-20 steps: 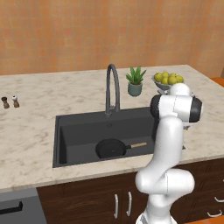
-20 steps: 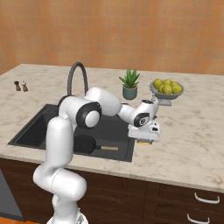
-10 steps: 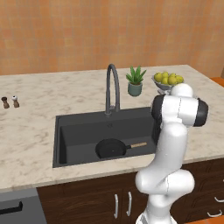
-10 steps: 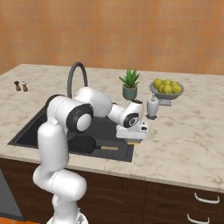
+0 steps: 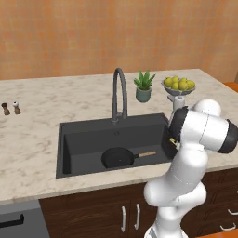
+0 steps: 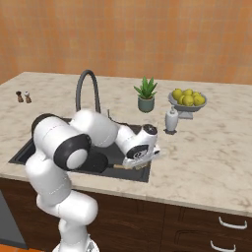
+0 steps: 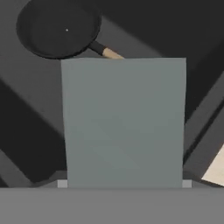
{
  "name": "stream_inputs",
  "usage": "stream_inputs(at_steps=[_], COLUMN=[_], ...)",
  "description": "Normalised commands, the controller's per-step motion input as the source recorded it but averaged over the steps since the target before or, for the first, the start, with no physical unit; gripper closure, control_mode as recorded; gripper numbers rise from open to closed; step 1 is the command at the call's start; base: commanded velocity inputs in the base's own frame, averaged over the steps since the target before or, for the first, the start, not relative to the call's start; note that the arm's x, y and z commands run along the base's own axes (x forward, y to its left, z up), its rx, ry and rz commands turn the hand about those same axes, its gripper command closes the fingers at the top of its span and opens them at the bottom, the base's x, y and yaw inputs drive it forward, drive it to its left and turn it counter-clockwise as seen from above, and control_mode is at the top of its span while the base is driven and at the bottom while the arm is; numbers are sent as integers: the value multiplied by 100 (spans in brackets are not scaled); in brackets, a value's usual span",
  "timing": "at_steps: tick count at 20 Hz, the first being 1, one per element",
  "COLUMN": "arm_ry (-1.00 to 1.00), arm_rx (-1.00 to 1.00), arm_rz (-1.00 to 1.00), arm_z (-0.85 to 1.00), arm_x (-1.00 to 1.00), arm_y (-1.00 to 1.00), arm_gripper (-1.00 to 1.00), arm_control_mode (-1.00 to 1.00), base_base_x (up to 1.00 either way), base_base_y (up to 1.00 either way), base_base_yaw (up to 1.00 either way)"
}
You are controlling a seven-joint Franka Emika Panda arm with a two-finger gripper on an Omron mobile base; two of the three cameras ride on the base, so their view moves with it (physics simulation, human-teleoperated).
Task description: Pick the pan and sponge and place them into the sink. Then turn on the water.
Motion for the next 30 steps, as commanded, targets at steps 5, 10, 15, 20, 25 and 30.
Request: stream_inputs(at_steps=[5, 10, 15, 20, 25, 30], arm_ry=[-1, 0, -2, -8, -15, -14], arm_rx=[12, 4, 1, 0, 7, 7], arm_rz=[41, 34, 25, 12, 0, 0], arm_z=[94, 58, -15, -48, -66, -65], arm_x=[0, 5, 22, 37, 33, 27], arm_y=[19, 40, 44, 35, 45, 54], arm_gripper=[100, 100, 100, 100, 100, 100], arm_control_mode=[-100, -100, -100, -100, -100, -100], base_base_x=[0, 0, 0, 0, 0, 0], base_base_y=[0, 0, 0, 0, 0, 0], base_base_yaw=[0, 0, 0, 0, 0, 0])
